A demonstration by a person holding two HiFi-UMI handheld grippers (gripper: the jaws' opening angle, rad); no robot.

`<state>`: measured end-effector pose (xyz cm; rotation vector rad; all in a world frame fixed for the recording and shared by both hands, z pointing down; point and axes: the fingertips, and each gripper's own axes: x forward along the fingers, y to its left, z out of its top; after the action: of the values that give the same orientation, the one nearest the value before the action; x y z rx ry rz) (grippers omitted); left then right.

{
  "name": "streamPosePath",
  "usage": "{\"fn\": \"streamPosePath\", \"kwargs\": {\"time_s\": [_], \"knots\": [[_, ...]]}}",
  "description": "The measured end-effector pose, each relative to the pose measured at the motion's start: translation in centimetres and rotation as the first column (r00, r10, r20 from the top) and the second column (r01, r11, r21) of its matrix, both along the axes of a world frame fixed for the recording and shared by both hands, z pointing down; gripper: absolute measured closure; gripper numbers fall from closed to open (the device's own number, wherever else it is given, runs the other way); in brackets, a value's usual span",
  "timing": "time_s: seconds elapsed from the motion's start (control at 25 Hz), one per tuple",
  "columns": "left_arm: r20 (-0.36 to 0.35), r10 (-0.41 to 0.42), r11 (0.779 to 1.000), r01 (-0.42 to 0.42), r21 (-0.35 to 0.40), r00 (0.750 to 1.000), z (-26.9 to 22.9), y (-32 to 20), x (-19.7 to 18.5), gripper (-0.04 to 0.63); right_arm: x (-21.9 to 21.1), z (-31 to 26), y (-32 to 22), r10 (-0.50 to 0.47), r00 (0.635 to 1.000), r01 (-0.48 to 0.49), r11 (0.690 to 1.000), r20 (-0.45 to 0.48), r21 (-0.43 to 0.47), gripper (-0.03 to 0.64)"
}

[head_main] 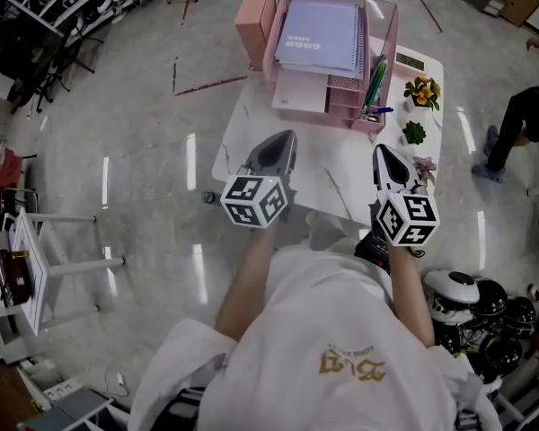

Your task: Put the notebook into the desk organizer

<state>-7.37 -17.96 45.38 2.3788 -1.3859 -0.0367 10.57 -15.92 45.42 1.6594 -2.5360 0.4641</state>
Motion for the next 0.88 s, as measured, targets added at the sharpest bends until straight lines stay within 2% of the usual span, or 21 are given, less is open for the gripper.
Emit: {"fn": "streamPosePath", "kwargs": {"time_s": [0.88], "knots": [[-0.004, -0.009, 1.0, 0.009, 0.005, 1.0, -0.07, 0.15, -0.36, 0.578, 0.1, 0.21, 0.21, 0.001, 1.0, -0.002, 1.0, -0.005, -0.003, 0.607]]}}
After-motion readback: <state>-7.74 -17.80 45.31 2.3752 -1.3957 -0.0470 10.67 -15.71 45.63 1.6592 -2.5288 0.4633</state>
